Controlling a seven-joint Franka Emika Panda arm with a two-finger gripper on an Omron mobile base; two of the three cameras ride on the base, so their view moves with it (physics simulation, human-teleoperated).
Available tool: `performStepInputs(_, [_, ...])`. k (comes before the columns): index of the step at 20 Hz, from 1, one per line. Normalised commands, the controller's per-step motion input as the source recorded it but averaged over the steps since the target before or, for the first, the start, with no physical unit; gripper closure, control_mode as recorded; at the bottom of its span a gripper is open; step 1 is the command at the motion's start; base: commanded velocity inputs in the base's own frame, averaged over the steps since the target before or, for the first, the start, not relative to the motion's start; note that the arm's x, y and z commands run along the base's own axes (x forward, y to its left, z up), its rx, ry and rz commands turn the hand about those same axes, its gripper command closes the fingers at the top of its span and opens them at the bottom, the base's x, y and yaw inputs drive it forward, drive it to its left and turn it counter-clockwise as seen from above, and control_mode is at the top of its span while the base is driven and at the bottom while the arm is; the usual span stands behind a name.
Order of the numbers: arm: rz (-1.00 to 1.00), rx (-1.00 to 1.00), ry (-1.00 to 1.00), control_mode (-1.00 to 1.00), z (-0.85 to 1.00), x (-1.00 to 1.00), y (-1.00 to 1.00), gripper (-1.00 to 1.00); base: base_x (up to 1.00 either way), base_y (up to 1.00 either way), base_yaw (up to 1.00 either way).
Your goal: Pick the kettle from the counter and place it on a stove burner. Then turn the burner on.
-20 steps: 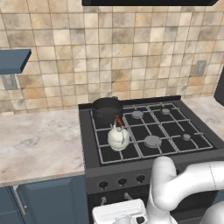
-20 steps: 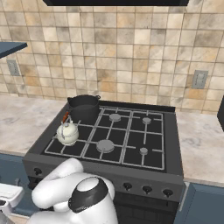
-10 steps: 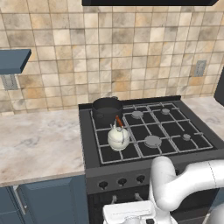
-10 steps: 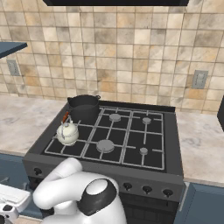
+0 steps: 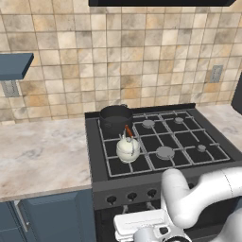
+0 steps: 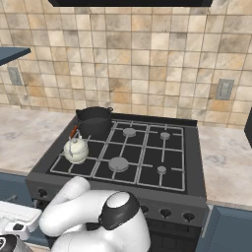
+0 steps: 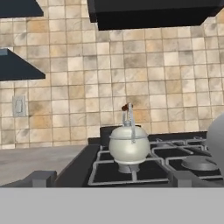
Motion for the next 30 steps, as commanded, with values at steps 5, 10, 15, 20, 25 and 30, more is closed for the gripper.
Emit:
performStepInputs(5, [0.0,-0.09,0.0,-1.0,-0.14,0.33,0.05,-1.0,0.0,0.0,0.0])
performStepInputs(10, [0.0,-0.22,0.0,-1.0,-0.35,0.2,0.24,-1.0,0.0,0.0,0.0])
performStepInputs(15, [0.0,-0.26,0.08,-1.0,-0.32,0.02,0.24,-1.0,0.0,0.0,0.0])
performStepInputs(20, [0.0,-0.09,0.03,-1.0,-0.04,0.07,0.07,-1.0,0.0,0.0,0.0])
performStepInputs(25, [-0.01,-0.04,-0.01,-1.0,-0.03,0.27,0.07,-1.0,0.0,0.0,0.0])
performStepInputs(30, [-0.01,-0.02,-0.01,-1.0,-0.14,0.23,0.0,-1.0,0.0,0.0,0.0])
